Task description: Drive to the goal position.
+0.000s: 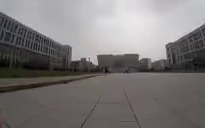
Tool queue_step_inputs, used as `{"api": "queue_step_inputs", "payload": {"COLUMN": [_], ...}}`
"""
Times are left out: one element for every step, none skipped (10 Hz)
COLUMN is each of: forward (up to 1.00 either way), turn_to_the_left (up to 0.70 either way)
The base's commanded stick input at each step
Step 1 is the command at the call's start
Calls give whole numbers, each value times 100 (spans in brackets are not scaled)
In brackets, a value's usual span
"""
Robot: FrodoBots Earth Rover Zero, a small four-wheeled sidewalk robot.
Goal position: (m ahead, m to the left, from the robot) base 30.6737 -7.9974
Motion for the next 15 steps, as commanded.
{"api": "queue_step_inputs", "payload": {"forward": [70,70,70,70,70,70,70,70,70,70,70,70,70,70,70], "turn_to_the_left": [-1,-1,-1,-1,-1,-1,-1,-1,-1,-1,-1,-1,-1,-1,-1]}}
